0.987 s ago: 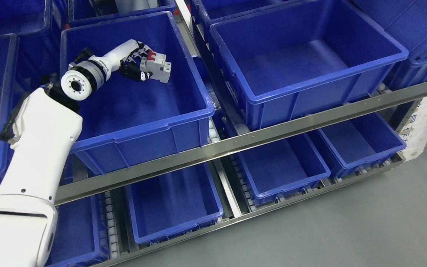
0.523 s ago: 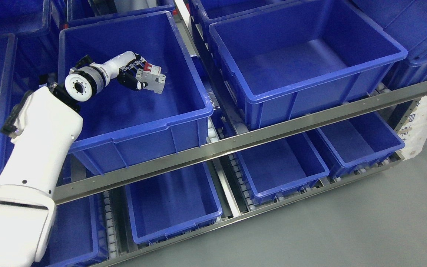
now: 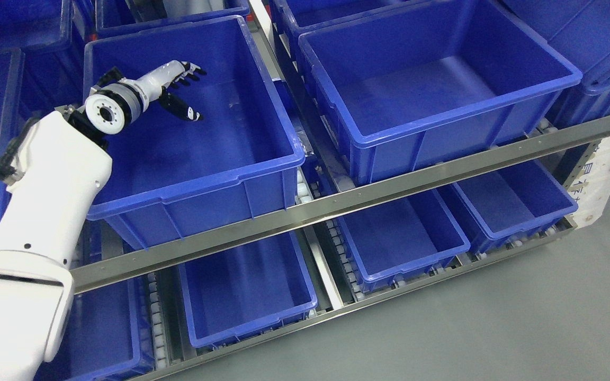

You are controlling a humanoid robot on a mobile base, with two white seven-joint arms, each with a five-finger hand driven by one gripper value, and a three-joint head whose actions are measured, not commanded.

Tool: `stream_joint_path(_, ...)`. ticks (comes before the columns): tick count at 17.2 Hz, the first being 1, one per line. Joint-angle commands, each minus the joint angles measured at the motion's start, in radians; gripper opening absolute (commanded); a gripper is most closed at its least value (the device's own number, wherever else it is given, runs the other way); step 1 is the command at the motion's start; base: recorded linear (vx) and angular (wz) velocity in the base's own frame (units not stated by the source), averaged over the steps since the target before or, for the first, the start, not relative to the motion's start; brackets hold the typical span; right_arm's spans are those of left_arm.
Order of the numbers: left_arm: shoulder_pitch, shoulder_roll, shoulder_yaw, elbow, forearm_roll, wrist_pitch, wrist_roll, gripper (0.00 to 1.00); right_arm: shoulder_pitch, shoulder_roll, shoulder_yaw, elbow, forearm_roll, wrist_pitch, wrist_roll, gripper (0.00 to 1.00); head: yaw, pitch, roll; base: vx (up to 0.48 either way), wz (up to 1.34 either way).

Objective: Place circuit breaker on shelf

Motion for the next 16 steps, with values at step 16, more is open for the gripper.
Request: stream_joint_path(16,0.704,-0.162,0.527,-1.237,0.405,0.209,0.198,1.00,0.000,-0.017,0.020,0.000,0.000,0.168,-0.001,1.00,0.0000,0.000,0.000,0.001,0.01)
